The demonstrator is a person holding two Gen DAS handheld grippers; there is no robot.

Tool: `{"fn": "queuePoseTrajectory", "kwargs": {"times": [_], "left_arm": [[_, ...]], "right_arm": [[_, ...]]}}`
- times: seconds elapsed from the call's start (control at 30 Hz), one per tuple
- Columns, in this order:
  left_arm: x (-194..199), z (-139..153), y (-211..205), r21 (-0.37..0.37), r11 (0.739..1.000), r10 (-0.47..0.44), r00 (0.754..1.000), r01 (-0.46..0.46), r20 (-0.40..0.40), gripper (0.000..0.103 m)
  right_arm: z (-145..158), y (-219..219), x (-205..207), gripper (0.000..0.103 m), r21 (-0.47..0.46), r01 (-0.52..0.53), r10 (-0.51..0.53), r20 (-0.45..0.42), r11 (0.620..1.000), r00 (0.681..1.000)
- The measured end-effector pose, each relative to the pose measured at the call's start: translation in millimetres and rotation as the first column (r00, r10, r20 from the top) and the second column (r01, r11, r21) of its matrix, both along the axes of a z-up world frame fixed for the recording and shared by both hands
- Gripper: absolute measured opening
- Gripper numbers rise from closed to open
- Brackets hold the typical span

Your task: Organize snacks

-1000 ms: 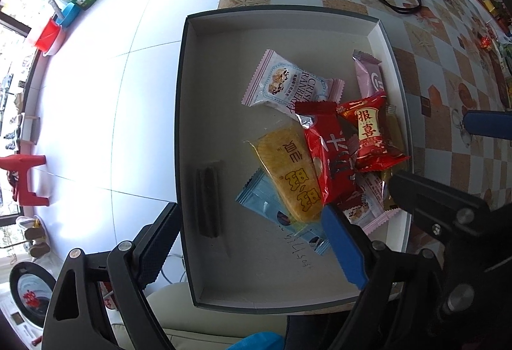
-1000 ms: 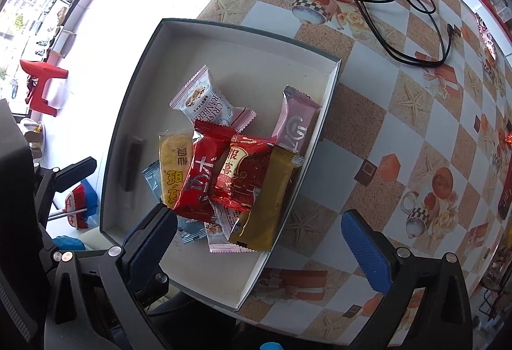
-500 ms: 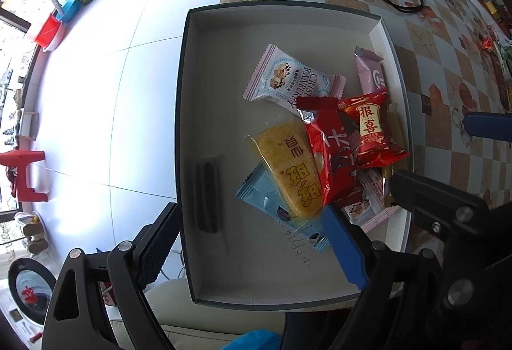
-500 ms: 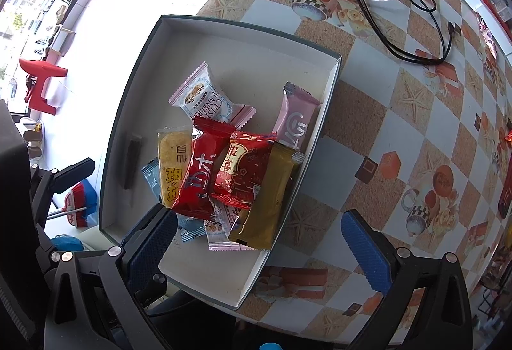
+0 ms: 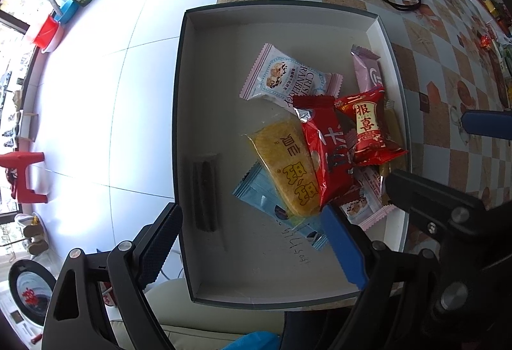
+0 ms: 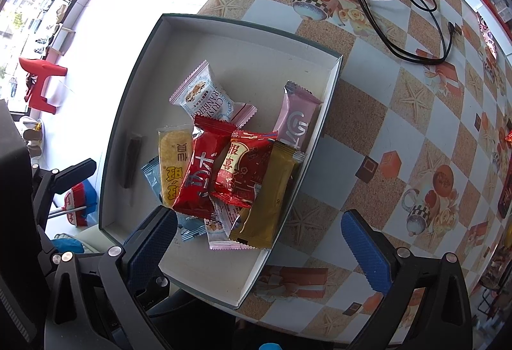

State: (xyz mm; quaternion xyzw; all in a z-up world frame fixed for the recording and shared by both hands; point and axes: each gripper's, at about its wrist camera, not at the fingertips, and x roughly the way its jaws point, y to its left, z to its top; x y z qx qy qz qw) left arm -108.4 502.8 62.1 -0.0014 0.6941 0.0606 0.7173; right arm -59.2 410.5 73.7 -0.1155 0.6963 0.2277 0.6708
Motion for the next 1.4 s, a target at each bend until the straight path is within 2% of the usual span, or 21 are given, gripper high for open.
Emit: {"fn": "queuePoseTrajectory", "kwargs": {"times": [1.4], "left_arm": [[-1, -10, 4, -0.002, 1.0, -0.005, 1.0, 0.005, -0.023, 0.091]], "right_arm": [[-1, 0, -2, 0.103, -0.001, 0.007, -0.007, -0.003, 1.0, 1.0]]}}
